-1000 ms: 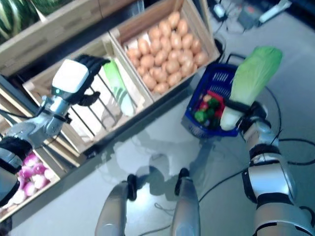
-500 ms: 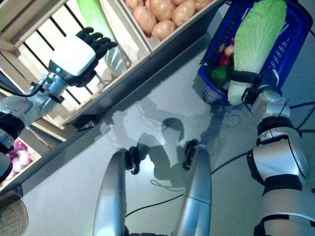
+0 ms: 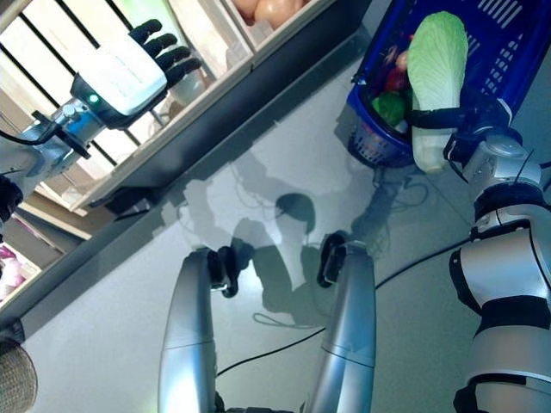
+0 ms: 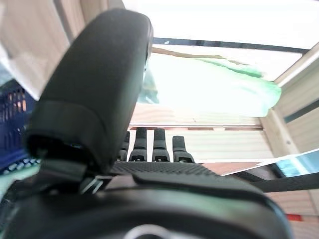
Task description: Put vegetables into the basket
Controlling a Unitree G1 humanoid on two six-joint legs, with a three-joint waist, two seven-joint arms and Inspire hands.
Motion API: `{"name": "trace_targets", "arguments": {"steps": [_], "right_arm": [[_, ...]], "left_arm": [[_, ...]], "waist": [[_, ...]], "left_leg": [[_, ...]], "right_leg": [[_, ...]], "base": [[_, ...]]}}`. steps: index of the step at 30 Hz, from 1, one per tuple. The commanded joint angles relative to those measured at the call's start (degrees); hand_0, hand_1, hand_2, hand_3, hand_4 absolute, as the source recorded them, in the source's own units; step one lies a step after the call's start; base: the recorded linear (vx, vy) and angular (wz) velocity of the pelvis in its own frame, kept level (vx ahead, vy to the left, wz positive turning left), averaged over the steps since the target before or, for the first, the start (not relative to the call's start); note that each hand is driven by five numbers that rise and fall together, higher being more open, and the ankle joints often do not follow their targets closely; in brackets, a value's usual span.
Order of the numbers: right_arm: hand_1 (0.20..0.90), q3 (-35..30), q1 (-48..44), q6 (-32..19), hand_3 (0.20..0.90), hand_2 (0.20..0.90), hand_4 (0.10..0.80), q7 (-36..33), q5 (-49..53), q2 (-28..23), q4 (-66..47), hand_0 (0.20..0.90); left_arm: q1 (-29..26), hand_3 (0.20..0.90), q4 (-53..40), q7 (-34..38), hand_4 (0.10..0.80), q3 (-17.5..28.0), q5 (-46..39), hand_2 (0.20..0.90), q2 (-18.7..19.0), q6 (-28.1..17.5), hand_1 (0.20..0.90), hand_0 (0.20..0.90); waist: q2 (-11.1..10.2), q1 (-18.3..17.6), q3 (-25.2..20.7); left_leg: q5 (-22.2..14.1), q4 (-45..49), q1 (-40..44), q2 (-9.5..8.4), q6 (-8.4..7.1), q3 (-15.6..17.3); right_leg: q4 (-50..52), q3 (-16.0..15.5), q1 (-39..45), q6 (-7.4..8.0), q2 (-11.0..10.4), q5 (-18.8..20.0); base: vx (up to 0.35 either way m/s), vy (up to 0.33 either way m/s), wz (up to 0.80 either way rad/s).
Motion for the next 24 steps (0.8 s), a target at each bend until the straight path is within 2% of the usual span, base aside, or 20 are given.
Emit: {"name": "trace_targets", "arguments": {"steps": [1,5,13,17,18,20,22,24], "right_arm": [[0.9,1.9,-4.7,-6.7,0.9,0.9,0.8,1.6,2.2,-4.0,-0.9,0.9],[0.9,2.0,-4.1,-7.3,0.9,0.9,0.8,2.7,1.4,-5.6,-1.8,0.9],[0.9,1.6,-2.7,-9.0,0.9,0.9,0.8,4.6,2.9,-8.3,-3.1,0.9],[0.9,2.2,-1.9,-7.0,0.9,0.9,0.8,4.9,3.8,-9.7,-3.1,0.9],[0.9,1.9,-1.4,-3.9,0.9,0.9,0.8,3.5,5.5,-10.1,-2.5,0.9],[0.9,0.9,-0.8,-1.9,0.9,0.9,0.8,2.4,11.0,-11.2,-1.1,0.9],[0.9,-0.6,-0.9,-2.8,0.9,0.9,0.8,-2.7,10.9,-11.5,0.3,0.9],[0.9,-0.2,-1.8,-6.0,0.9,0.9,0.8,-12.4,-4.0,-11.7,1.2,0.9]], "left_arm": [[-8.3,0.9,3.3,1.4,0.8,-0.1,0.0,0.9,5.4,4.3,0.9,0.9],[-9.0,0.9,3.4,-2.7,0.8,-1.7,-1.3,0.9,6.1,5.3,0.9,0.9],[-9.5,0.9,4.8,-4.0,0.8,-3.8,-1.5,0.9,6.7,7.1,0.9,0.9],[-9.5,0.9,5.9,-5.4,0.8,-4.8,-1.4,0.9,6.9,6.6,0.9,0.9],[-9.5,0.9,6.3,-5.8,0.8,-4.9,-1.6,0.9,7.1,6.2,0.9,0.9],[-9.4,0.9,6.6,-5.5,0.8,-5.4,-2.2,0.9,7.0,6.6,0.9,0.9],[-9.1,0.9,7.1,-4.4,0.8,-5.4,-2.3,0.9,6.8,6.8,0.9,0.9],[-8.9,0.9,7.6,-3.0,0.8,-5.6,-2.1,0.9,6.2,7.3,0.9,0.9]], "waist": [[-1.4,-0.8,-6.7],[-1.8,-1.0,-7.2],[-2.7,-1.3,-7.9],[-3.1,-1.4,-8.3],[-3.2,-1.5,-8.4],[-3.2,-1.7,-8.4],[-3.3,-1.7,-8.5],[-3.2,-1.7,-8.6]], "left_leg": [[-7.6,0.8,0.2,0.85,4.21,3.0],[-8.1,2.4,-1.4,1.35,4.27,3.0],[-8.3,3.1,-3.5,2.28,4.68,3.9],[-8.6,3.8,-4.5,3.05,4.86,4.5],[-8.6,3.6,-4.2,3.3,4.88,4.7],[-8.6,3.2,-3.9,3.6,4.87,5.0],[-8.4,2.6,-3.4,3.79,4.94,5.3],[-8.1,1.8,-2.7,3.92,4.97,5.6]], "right_leg": [[1.4,-0.3,3.3,-1.32,-1.7,-7.8],[1.9,-0.2,1.7,-1.08,-1.6,-7.4],[0.6,-0.4,-0.3,-0.86,-1.3,-5.5],[0.5,-0.6,-1.3,-1.01,-1.3,-4.9],[0.1,-0.7,-1.0,-1.05,-1.3,-4.7],[-0.7,-0.7,-0.6,-0.98,-1.1,-4.2],[-1.7,-0.9,0.0,-1.03,-0.8,-3.7],[-2.8,-1.0,0.8,-0.87,-0.4,-3.1]], "base": [[0.039,0.116,-0.11],[0.033,0.119,-0.08],[0.006,0.107,-0.07],[0.005,0.111,-0.12],[0.012,0.092,-0.18],[0.01,0.096,-0.14],[0.004,0.065,-0.1],[-0.002,0.048,-0.17]]}}
